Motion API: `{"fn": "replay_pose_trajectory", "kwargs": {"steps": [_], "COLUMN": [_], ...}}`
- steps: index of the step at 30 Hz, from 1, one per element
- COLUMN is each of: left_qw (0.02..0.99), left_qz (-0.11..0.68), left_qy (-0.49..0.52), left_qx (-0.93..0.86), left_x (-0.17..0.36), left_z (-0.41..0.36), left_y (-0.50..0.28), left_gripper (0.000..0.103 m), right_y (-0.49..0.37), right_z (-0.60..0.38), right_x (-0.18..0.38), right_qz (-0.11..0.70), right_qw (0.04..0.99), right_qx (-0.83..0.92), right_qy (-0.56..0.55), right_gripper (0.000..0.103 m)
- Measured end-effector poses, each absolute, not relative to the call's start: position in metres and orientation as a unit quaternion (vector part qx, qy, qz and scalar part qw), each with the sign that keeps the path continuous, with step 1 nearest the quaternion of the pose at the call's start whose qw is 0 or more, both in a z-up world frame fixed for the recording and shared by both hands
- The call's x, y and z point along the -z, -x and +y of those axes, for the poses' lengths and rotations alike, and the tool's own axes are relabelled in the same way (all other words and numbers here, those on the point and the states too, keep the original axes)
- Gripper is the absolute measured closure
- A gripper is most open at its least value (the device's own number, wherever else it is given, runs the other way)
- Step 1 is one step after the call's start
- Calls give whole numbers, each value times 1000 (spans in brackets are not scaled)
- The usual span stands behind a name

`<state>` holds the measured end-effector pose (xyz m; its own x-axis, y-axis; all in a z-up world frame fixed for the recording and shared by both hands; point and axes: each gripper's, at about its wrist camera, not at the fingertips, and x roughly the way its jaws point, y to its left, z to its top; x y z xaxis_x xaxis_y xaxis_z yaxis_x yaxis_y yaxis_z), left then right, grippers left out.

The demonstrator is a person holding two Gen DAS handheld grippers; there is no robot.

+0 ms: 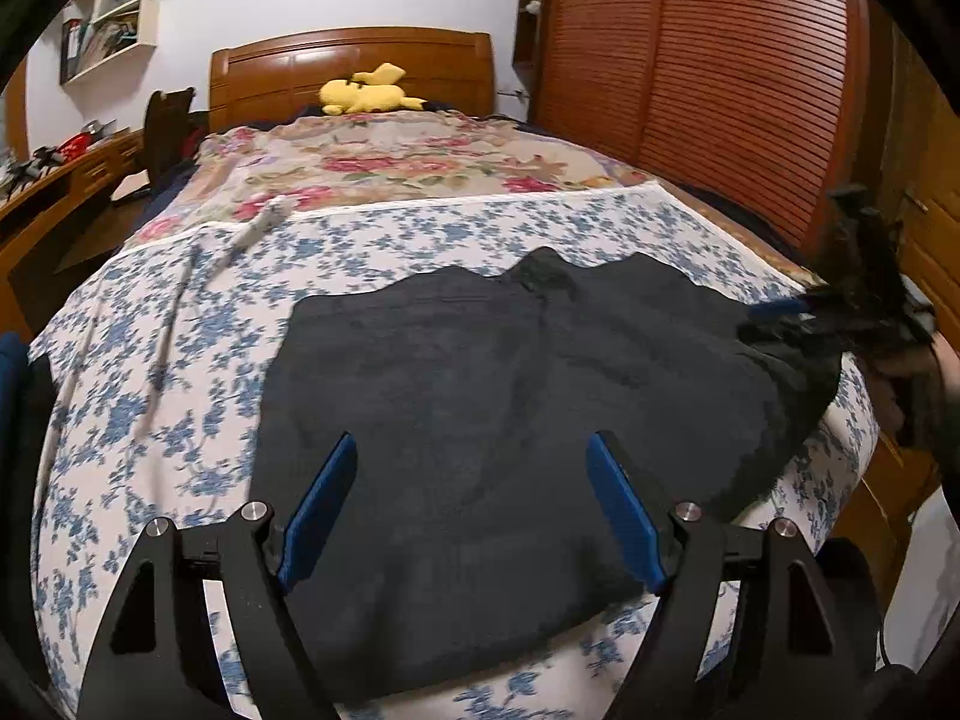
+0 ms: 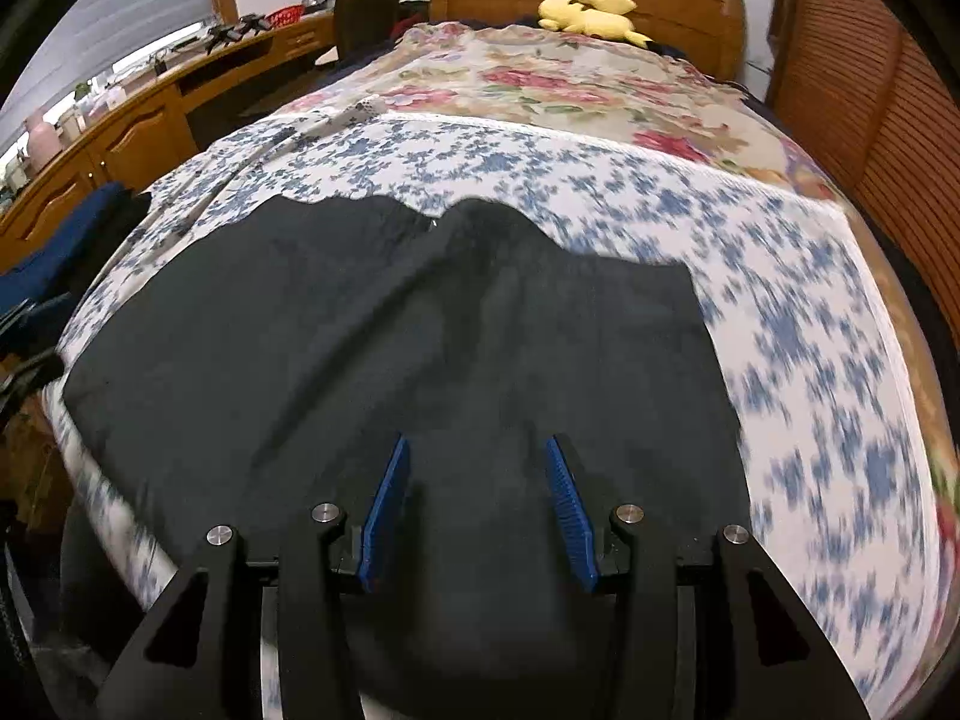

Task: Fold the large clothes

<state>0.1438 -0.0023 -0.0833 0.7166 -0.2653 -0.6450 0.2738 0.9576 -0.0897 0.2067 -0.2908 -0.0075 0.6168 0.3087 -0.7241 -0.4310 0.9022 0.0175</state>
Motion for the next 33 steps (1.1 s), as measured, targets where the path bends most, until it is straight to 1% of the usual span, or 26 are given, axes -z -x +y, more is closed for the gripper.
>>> {"fn": "replay_pose_trajectory", "kwargs": {"steps": [4,6,9,12,15,18,23,27,31,33], "left_qw": [924,923,921,920,918,916,911,909,909,909], "left_qz": [349,350,352,354,359,364,375,381,384,386], "left_qy": [-15,-18,-23,-27,-28,-30,-34,-35,-36,-36], "left_qx": [154,159,163,165,166,168,168,164,158,156], "left_x": [84,84,86,88,92,96,104,108,109,110], "left_z": [-21,-30,-40,-47,-53,-57,-59,-58,-56,-54], "left_y": [-145,-146,-146,-145,-145,-145,-144,-144,-142,-142], "left_gripper": [24,24,24,24,24,24,24,24,24,24], "right_y": [-186,-186,-185,-181,-175,-161,-140,-129,-128,-134], "right_z": [-297,-298,-297,-294,-294,-303,-295,-272,-255,-248], "right_x": [20,33,67,75,76,63,33,21,27,41], "right_qz": [384,399,432,413,410,403,365,342,344,362], "right_qw": [898,892,879,889,890,894,908,908,898,891], "right_qx": [-199,-201,-195,-191,-192,-186,-200,-236,-268,-266], "right_qy": [78,65,50,56,54,62,52,47,51,62], "right_gripper": [55,54,54,53,53,53,53,53,53,53]}}
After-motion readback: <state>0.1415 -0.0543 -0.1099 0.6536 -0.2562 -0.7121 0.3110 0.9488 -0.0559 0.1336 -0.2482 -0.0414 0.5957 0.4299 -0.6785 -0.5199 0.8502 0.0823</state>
